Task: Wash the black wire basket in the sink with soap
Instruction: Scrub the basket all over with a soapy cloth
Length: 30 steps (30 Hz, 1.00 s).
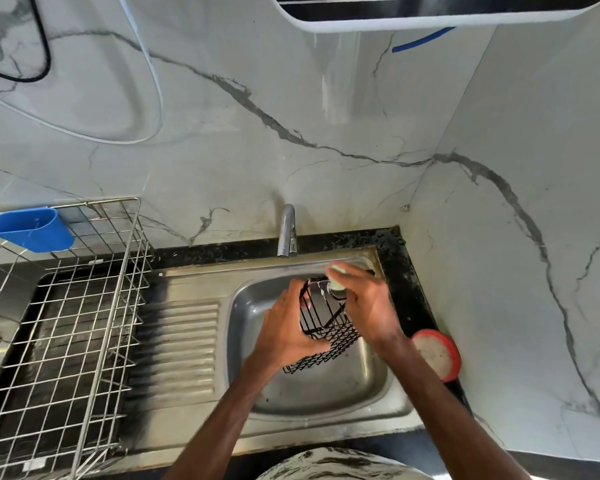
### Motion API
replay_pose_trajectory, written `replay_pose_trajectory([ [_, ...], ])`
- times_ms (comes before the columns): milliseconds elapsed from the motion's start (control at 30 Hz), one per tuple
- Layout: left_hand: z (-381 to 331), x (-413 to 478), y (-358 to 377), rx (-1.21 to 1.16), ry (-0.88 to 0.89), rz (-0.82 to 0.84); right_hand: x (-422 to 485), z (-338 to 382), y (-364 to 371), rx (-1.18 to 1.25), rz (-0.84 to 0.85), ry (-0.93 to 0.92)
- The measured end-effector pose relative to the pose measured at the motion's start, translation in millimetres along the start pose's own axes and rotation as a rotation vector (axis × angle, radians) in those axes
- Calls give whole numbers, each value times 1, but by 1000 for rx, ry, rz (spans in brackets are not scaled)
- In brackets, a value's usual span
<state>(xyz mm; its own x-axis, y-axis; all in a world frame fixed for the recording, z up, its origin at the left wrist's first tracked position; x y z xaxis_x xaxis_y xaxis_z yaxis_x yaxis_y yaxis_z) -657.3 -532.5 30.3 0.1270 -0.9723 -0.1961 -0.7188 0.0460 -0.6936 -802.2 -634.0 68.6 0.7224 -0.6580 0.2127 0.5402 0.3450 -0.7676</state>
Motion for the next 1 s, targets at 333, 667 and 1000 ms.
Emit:
replay_pose_trajectory([
  [333, 5, -3, -4, -27, -27, 7, -10, -19, 1, -39, -19, 145],
  [667, 11, -2, -21, -64, -84, -84, -27, -30, -19, -55, -120, 224],
  [1000, -6, 4, -14, -41, -16, -69, -26, 64, -2, -62, -1, -84],
])
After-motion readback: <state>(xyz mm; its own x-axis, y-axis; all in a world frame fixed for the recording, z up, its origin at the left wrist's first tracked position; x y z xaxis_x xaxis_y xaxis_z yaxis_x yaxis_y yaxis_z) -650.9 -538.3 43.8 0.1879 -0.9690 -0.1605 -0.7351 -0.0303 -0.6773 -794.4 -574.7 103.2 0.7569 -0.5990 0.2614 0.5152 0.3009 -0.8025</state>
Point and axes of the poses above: each hand's wrist, its own x-axis towards the middle knuckle, its own y-axis out of the palm, z = x × y, the point moved 2 cm from there along x, towards the middle knuckle, and after that the axes turned 13 degrees about z, right-handed, at the moved point
